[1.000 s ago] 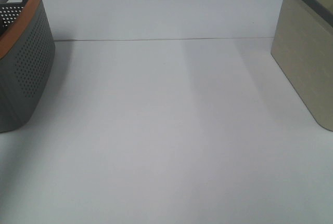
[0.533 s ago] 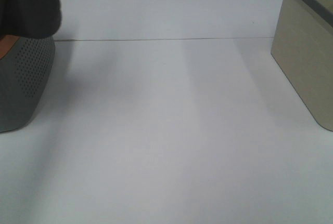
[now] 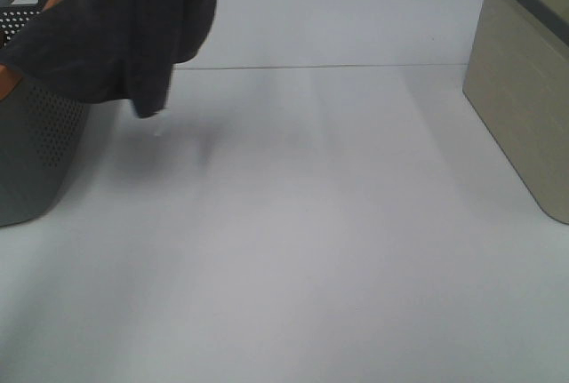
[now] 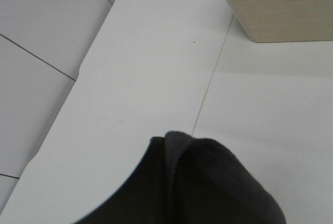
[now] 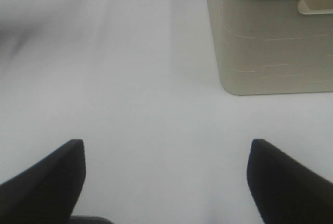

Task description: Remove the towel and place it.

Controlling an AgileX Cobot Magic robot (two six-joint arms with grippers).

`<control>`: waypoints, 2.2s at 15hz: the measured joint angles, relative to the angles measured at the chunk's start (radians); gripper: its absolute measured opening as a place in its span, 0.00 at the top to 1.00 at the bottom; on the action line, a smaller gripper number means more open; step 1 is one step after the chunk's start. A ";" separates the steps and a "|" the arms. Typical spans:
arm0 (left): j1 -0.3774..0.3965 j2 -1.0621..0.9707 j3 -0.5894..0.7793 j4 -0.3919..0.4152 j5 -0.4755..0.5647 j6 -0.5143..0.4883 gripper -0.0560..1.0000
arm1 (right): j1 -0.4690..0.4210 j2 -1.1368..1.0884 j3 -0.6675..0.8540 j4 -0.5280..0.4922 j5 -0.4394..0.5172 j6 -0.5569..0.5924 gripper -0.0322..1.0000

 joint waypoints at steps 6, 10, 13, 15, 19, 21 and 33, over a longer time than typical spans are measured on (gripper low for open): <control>-0.033 0.028 -0.003 0.056 -0.056 -0.037 0.95 | 0.000 0.000 0.000 0.006 0.000 0.000 0.17; -0.035 0.028 -0.003 0.044 -0.053 -0.039 0.95 | 0.000 0.000 0.000 0.074 -0.010 0.000 0.17; -0.035 0.028 -0.003 0.044 -0.021 -0.058 0.95 | 0.000 0.000 0.000 0.124 -0.016 -0.014 0.17; -0.035 0.028 -0.004 0.045 -0.001 -0.065 0.95 | 0.000 0.000 0.000 0.152 -0.016 -0.049 0.17; -0.035 0.028 -0.005 0.167 0.061 -0.134 0.95 | 0.000 0.082 -0.004 0.288 -0.030 -0.161 0.17; -0.035 0.028 -0.005 0.224 0.063 -0.179 0.95 | 0.000 0.171 -0.009 0.386 -0.092 -0.207 0.17; -0.035 0.028 -0.005 0.413 0.107 -0.482 0.95 | 0.000 0.707 -0.011 0.860 -0.374 -0.659 0.17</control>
